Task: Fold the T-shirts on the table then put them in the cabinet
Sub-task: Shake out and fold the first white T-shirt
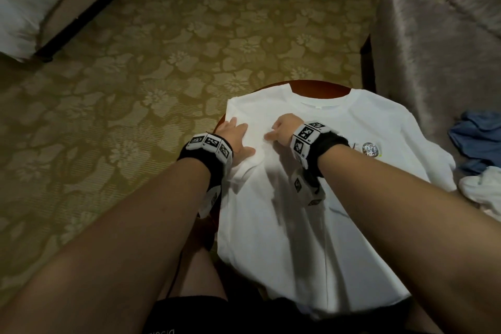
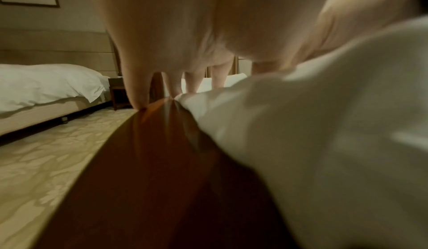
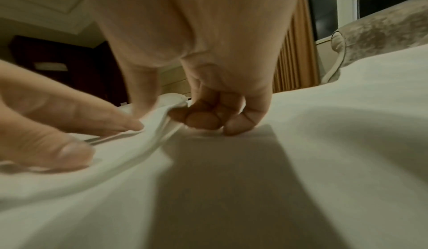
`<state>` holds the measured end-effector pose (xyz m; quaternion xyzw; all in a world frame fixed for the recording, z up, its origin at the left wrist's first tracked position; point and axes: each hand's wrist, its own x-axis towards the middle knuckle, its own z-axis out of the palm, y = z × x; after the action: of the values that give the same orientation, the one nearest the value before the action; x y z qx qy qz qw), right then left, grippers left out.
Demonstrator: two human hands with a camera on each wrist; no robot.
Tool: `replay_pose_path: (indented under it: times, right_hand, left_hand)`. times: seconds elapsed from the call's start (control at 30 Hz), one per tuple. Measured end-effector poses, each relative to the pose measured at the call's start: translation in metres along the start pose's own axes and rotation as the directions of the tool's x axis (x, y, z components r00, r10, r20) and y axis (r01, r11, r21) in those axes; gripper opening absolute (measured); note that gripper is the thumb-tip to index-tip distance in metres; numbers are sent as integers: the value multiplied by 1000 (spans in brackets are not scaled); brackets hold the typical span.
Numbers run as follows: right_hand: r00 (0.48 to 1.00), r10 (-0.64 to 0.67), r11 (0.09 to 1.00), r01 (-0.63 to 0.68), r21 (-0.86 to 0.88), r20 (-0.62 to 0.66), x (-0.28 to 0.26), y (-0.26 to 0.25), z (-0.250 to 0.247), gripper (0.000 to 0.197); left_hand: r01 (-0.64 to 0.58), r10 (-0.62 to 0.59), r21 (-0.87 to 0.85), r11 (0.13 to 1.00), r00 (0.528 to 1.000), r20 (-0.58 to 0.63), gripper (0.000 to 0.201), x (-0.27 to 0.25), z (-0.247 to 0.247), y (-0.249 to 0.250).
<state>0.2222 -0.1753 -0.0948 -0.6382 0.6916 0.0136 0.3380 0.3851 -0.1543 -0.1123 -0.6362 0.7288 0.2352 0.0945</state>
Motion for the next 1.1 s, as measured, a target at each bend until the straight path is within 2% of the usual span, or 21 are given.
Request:
replay_pose_path:
  times: [0.07,0.17,0.3,0.4,0.47,0.53,0.6,0.7,0.8,0.9,1.0,1.1]
  right_hand:
    - [999,-13,999,15,30,-36,1,-5,-3,17]
    - [994,-43,997,49,57,-104,0,-10,-12,15]
    - [984,-2,998,13,63,-175,4,2,-11,32]
    - [981,30,990,-3,140,-191,9,13,-9,34]
    - [975,49,971,4,241,-216,10,15,-10,36]
    - [980,65,955,-7,296,-186,6,17,-15,40]
    - [982,63,961,-12,275,-177,-3,25,-23,40]
    - [976,44,990,-13,142,-213,-17,52,-32,32]
    - [969,72,993,-47,108,-235,-35,87,-41,31]
    - [958,149,988,-133,82,-243,-56,118,-56,29]
    - [899,279,960,-248,133,-336,-72,161,-73,26]
    - [818,428,903,-376,206,-384,-90,204,-89,39]
  left_hand:
    - [9,-18,-114,993,997,-74,73,-4,-3,-1]
    - [27,-62,-218,976,986,-156,68,-7,-6,-4]
    - [8,-36,-189,982,989,-146,61,-9,-8,4]
    - [-26,23,-37,999,997,-70,63,-8,-3,13]
    - [10,-12,30,999,999,52,75,-6,4,13]
    - [50,-60,77,996,989,133,91,-6,9,11]
    - [72,-88,106,992,983,159,99,-4,10,9]
    - [123,-152,181,976,976,156,100,1,5,15]
    - [104,-121,232,967,991,63,86,3,-1,43]
    - [21,-23,149,989,1000,7,78,7,-3,94]
    - [-91,91,120,989,996,3,73,7,5,156]
    - [-190,187,116,975,982,37,73,9,21,205]
